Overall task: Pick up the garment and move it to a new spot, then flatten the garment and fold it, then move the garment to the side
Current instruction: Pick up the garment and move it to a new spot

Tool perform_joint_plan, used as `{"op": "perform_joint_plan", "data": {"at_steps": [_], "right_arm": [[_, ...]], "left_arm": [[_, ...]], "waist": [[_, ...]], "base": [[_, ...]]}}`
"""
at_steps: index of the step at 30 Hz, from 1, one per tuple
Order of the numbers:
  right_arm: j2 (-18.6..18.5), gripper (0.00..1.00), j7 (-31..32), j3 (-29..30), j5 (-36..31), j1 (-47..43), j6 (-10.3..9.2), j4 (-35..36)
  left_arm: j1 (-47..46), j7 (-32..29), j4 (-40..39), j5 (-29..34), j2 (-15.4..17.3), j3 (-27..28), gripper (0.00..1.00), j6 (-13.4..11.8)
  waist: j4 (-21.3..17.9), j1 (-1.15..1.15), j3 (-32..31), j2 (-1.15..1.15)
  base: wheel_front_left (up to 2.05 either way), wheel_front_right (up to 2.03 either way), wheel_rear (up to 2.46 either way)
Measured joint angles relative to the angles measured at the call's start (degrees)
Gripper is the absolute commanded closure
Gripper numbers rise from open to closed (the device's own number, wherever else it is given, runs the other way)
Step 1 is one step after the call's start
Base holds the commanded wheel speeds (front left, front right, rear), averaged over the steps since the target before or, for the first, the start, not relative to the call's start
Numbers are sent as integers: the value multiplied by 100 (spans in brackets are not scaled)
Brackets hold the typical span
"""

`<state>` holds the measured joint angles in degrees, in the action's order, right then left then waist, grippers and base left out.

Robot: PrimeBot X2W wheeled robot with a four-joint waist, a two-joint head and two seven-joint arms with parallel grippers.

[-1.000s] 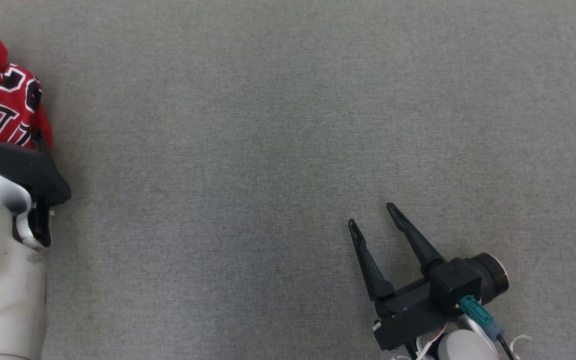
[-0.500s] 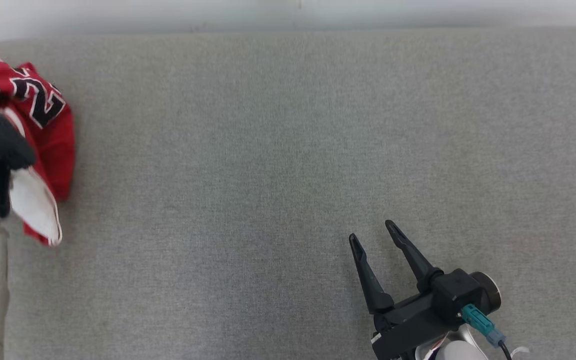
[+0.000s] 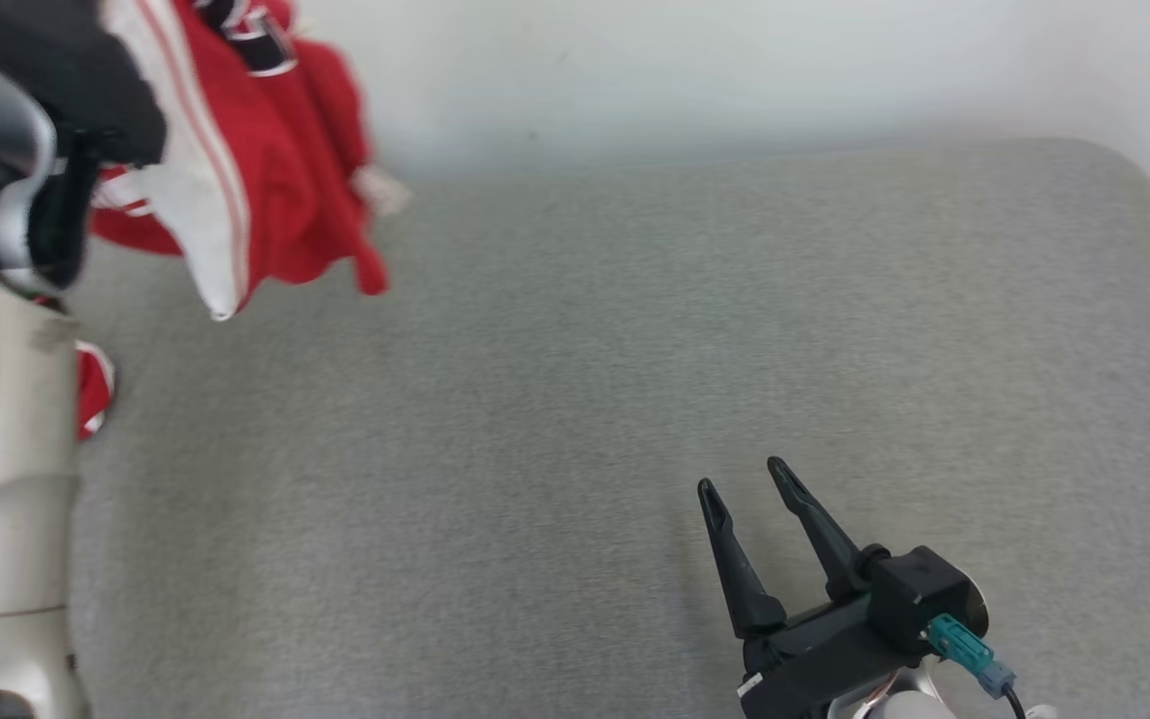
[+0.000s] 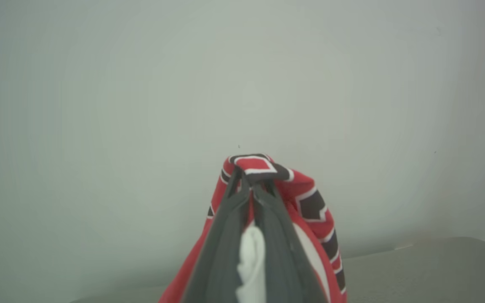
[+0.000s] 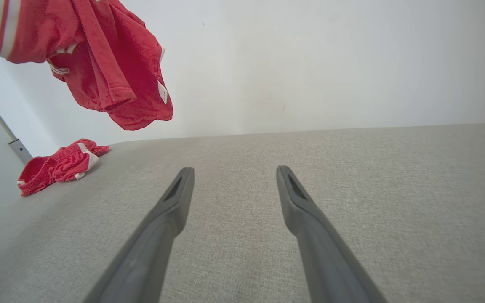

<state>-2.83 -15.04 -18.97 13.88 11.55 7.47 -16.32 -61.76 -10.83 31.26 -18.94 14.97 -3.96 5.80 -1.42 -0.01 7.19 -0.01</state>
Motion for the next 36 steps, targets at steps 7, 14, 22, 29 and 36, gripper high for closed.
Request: {"op": "perform_joint_plan", "data": {"at_steps": [7,14,22,29,36], "right_arm": [[-1,0,-9,9,52,-73,0,82],[-2,0,-10,116,10,-37,0,182],[-7,0,-10,170,75,29,0,253],[-7,0,-10,385,85,9,-1,285],[-3,0,-10,734,-42,-149,0,238]], "left_arm": [[57,-224,-683,-204,-608,-394,100,36],[655,-201,-597,-302,-1018,-825,100,1],[1498,192,428,-380,-1170,-1290,100,-135],[1895,672,1141,-547,-1205,-1549,0,-280],[2269,1527,697,-1369,-1213,-1845,0,-268]], "waist": [[-562,0,-150,0],[-1196,0,-101,0],[-1771,1,230,0],[-1971,2,490,1],[-1815,1,348,1]], "base": [[0,0,0],[0,0,0],[0,0,0],[0,0,0],[0,0,0]]}}
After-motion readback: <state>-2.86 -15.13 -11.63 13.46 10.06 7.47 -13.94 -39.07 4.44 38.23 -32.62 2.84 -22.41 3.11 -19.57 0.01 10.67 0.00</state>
